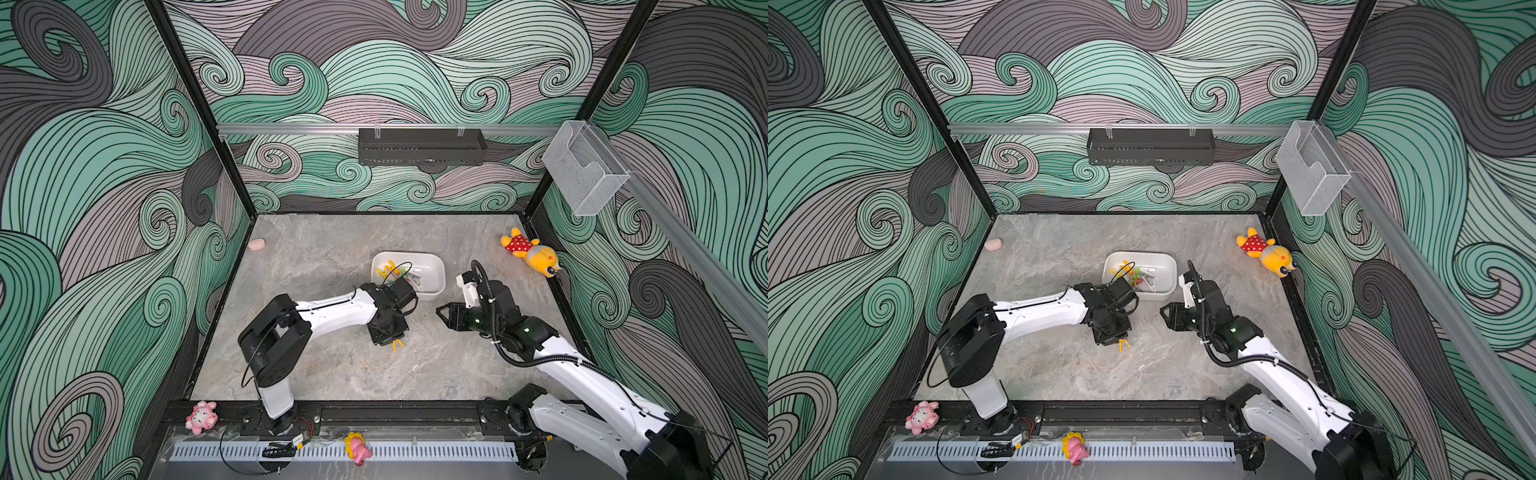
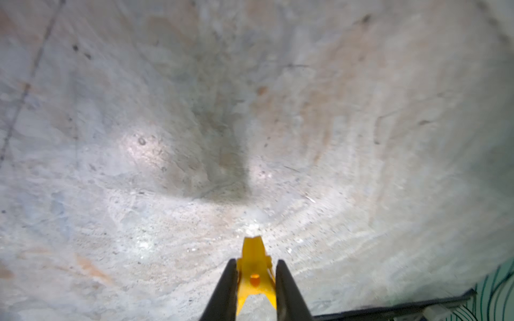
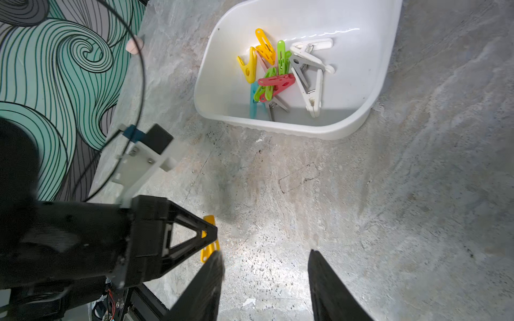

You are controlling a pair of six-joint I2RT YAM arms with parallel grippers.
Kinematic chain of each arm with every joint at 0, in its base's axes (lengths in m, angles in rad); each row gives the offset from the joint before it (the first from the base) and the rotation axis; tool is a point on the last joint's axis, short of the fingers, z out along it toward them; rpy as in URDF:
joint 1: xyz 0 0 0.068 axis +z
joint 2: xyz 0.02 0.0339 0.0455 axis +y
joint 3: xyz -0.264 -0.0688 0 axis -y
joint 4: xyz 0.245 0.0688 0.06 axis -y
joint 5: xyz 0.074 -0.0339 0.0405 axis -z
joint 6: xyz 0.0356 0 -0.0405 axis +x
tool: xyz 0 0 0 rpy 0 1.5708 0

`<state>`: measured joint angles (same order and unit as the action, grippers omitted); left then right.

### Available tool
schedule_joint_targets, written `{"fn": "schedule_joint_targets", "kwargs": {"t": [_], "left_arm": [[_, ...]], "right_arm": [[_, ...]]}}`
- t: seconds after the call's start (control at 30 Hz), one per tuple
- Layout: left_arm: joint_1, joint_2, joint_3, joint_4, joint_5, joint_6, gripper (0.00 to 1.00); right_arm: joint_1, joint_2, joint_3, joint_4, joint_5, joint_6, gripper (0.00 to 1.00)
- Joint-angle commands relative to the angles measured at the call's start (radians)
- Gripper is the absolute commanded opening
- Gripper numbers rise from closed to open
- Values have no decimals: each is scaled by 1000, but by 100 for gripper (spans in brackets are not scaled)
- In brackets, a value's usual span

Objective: Put the clothespins into the storage box
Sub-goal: Pick up the clothespin from the center of the board, then place the clothespin in the storage box.

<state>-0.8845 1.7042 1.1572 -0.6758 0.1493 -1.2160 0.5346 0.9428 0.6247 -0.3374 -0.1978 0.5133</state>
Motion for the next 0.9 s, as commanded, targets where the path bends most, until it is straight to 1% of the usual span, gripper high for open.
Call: {"fn": "schedule_joint_targets", "kwargs": {"t": [0.0,0.17,0.23,0.33,0.47,0.6,0.67,0.73,0.8,0.87], "left_arm": [[53,-73,36,-36,-7,125,23],[164,-136,69,1,32,260,23],[208,-136,92,53,44,335,24],[266,-98,176,49,83,423,24],[305,3,302,64,144,511,24],[311,167,462,88,192,552,24],[312,257,557,59,210,552,24],[312,331,629,54,228,547,21],[311,382,667,73,241,530,21],[311,410,674,96,245,518,21]], "right_arm": [[-3,-25,39,-63,52,9,51],[-2,8,93,-113,46,8,51],[-2,20,110,-129,46,9,51],[-2,22,115,-123,43,30,51],[-4,19,119,-128,68,53,51],[-3,22,146,-139,86,48,51],[-3,23,154,-135,92,45,51],[-3,28,151,-125,94,41,51],[-2,34,146,-114,95,40,51],[-3,39,140,-100,91,42,51]]}}
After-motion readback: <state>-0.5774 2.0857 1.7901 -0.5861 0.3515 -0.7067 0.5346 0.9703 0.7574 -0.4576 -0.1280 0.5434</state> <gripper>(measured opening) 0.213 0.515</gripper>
